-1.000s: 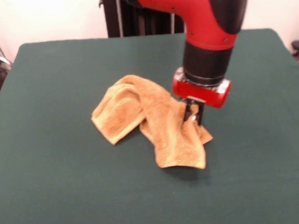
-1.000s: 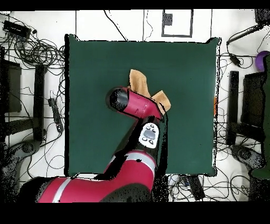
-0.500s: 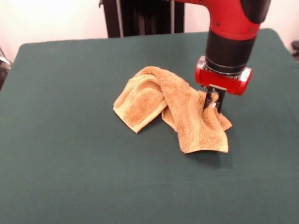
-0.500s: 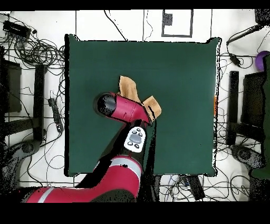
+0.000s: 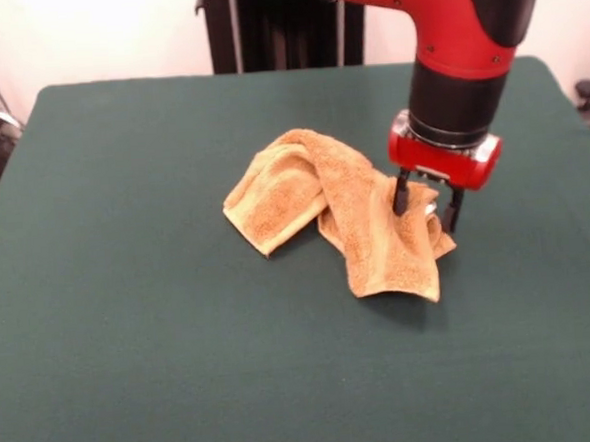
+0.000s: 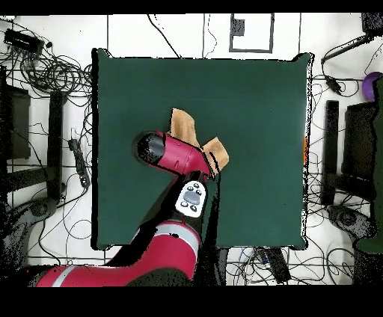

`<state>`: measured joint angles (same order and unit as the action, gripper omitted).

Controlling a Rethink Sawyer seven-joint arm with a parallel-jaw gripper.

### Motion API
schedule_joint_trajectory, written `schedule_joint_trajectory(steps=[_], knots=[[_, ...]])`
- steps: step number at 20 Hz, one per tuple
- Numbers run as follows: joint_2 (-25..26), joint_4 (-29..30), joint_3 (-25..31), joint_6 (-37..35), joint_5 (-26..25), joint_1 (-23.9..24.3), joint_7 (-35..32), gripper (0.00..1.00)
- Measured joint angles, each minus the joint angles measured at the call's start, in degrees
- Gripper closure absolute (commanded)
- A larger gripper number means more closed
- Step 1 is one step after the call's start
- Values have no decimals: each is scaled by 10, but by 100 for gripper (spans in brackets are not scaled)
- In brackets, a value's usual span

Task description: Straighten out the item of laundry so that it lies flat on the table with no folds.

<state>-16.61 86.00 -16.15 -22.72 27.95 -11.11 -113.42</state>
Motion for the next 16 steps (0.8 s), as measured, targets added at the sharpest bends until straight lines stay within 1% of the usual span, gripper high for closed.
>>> schedule_joint_trajectory(steps=[9,14,16], knots=[[4,0,0,10,7,-2,-10,0],[1,-7,-2,-21,6,1,-10,0],[-1,-18,-7,-56,0,4,-10,0]])
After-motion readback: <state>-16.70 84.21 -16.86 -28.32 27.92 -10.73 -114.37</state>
